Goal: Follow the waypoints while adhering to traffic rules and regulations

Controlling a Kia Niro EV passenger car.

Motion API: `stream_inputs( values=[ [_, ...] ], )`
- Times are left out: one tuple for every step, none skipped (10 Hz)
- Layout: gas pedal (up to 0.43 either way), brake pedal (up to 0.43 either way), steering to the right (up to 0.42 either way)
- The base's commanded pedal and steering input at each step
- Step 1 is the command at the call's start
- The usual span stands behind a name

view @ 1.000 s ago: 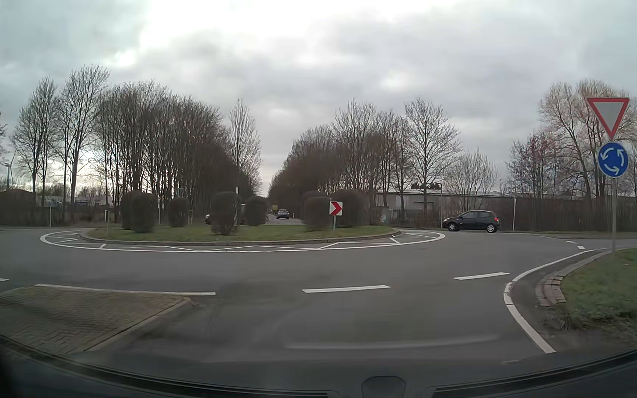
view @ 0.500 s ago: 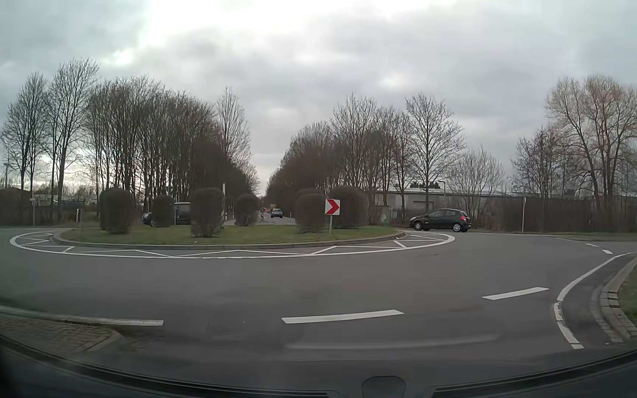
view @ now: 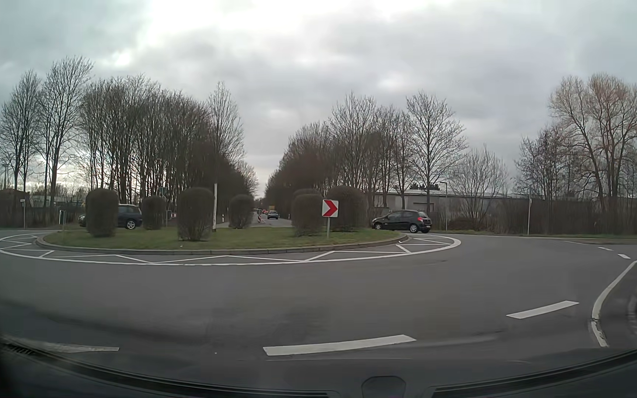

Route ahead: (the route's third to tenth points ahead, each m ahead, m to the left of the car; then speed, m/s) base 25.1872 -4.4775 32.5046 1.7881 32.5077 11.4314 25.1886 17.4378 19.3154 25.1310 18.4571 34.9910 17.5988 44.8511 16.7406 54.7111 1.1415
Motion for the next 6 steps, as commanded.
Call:
stream_inputs(
  values=[
    [0.0,0.372,0.015],
    [0.0,0.372,0.015],
    [0.0,0.372,0.015],
    [0.0,0.378,0.015],
    [0.0,0.372,0.015],
    [0.0,0.372,0.015]
  ],
)
